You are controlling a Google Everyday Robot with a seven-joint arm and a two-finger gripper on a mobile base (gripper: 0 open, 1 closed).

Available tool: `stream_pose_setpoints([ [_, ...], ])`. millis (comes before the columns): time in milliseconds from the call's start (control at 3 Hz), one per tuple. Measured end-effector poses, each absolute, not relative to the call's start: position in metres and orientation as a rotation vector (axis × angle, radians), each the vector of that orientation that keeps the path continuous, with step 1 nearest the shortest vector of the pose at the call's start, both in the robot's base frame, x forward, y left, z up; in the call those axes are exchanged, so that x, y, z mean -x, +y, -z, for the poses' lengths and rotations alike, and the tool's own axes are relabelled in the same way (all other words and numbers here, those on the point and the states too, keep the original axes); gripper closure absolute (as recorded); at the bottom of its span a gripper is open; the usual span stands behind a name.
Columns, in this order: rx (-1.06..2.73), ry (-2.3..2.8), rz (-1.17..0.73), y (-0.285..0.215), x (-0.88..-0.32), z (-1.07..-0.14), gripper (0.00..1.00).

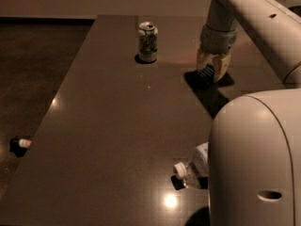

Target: Pick rxbar blueberry

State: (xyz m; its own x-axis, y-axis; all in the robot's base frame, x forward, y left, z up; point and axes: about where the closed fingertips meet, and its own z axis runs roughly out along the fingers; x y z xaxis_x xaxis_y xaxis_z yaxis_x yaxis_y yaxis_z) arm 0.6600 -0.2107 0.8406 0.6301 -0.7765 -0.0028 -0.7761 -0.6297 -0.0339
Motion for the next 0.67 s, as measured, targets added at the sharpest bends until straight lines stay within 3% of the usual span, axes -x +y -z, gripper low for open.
stream_pose_setpoints([
  [667,2.806,1.344,0.020,-0.2124,-0.6595,-0.8421,0.61],
])
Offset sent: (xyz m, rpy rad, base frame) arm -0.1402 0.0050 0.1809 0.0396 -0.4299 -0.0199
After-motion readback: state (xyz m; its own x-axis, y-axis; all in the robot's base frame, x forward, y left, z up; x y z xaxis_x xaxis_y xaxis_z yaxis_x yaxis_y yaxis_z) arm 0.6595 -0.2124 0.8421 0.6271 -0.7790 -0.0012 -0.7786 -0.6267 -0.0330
